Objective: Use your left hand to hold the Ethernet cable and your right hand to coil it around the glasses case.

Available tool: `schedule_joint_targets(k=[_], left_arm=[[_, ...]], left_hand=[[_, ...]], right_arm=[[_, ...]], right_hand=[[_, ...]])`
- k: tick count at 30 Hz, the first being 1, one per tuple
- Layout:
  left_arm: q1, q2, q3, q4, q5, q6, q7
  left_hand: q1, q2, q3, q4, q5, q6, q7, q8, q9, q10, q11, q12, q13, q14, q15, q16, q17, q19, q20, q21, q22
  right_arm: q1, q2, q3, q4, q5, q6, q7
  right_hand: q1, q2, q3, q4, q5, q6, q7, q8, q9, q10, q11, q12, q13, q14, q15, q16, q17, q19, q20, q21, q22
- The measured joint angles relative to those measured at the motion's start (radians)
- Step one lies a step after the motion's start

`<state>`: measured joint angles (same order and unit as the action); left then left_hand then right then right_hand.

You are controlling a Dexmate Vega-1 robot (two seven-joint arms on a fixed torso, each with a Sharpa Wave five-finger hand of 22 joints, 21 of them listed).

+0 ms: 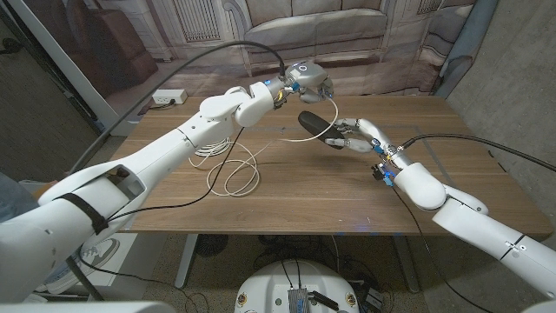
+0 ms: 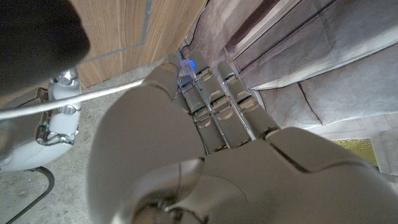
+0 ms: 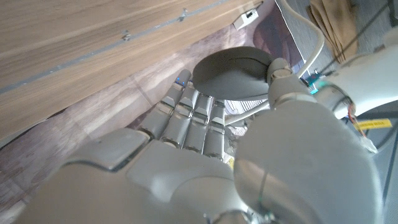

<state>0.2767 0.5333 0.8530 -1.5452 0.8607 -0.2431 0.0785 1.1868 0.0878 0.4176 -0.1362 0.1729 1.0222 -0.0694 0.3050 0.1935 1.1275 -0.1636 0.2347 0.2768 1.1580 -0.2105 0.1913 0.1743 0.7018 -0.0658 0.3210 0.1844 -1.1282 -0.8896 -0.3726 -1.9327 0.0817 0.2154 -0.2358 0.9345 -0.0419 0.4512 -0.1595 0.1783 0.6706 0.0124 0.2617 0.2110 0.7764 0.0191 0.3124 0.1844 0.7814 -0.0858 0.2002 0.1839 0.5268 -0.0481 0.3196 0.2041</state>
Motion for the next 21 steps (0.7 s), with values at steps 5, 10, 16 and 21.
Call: schedule_joint_targets(k=[5, 10, 16, 21], left_arm=[[-0.012, -0.013, 0.016, 0.021, -0.004, 0.011, 0.000], [-0.013, -0.015, 0.022, 0.029, -0.016, 0.021, -0.001], [-0.002, -0.009, 0.023, 0.029, -0.034, 0.036, -0.007], [0.016, 0.002, 0.020, 0.018, -0.054, 0.047, -0.011]], left_hand=[[0.000, 0.000, 0.000, 0.000, -0.002, 0.000, 0.000, -0.002, 0.000, 0.001, -0.001, -0.003, 0.000, 0.000, 0.000, -0.002, 0.000, 0.000, 0.000, 0.000, 0.000], [0.000, 0.000, 0.000, 0.000, 0.001, 0.000, 0.000, -0.004, 0.000, 0.001, -0.001, -0.004, 0.000, 0.000, 0.000, -0.002, 0.001, 0.000, 0.000, 0.000, 0.000], [0.000, 0.000, 0.002, 0.003, 0.001, 0.000, 0.000, -0.006, -0.001, 0.001, -0.001, -0.008, 0.004, 0.000, 0.000, -0.002, 0.001, 0.000, 0.000, 0.000, 0.000], [0.000, 0.000, 0.002, 0.003, 0.001, 0.000, 0.000, -0.008, -0.001, 0.001, -0.001, -0.008, 0.004, 0.000, 0.000, -0.002, 0.001, 0.000, 0.000, 0.000, 0.000]], right_arm=[[-0.028, 0.009, 0.030, 0.003, 0.044, 0.070, 0.006], [-0.050, 0.020, 0.053, 0.005, 0.065, 0.112, 0.005], [-0.072, 0.030, 0.078, 0.006, 0.081, 0.153, -0.011], [-0.088, 0.039, 0.099, 0.001, 0.086, 0.175, -0.024]], right_hand=[[0.000, 0.000, 0.000, 0.000, 0.004, 0.004, 0.004, 0.003, 0.000, 0.006, 0.003, 0.000, 0.000, 0.006, -0.002, 0.004, 0.000, 0.009, -0.002, 0.006, 0.000], [0.000, 0.000, 0.000, 0.000, 0.004, 0.007, 0.007, 0.003, 0.000, 0.011, 0.004, 0.000, -0.001, 0.014, -0.003, 0.004, 0.000, 0.009, -0.002, 0.006, 0.000], [0.000, 0.000, 0.000, 0.000, 0.003, 0.012, 0.012, 0.003, 0.000, 0.018, 0.010, 0.007, -0.001, 0.017, -0.004, 0.004, 0.000, 0.009, -0.002, 0.012, 0.000], [0.000, 0.000, 0.000, 0.000, 0.003, 0.012, 0.012, 0.003, 0.000, 0.020, 0.009, 0.007, -0.001, 0.021, -0.004, 0.004, 0.000, 0.018, -0.004, 0.012, 0.002]])
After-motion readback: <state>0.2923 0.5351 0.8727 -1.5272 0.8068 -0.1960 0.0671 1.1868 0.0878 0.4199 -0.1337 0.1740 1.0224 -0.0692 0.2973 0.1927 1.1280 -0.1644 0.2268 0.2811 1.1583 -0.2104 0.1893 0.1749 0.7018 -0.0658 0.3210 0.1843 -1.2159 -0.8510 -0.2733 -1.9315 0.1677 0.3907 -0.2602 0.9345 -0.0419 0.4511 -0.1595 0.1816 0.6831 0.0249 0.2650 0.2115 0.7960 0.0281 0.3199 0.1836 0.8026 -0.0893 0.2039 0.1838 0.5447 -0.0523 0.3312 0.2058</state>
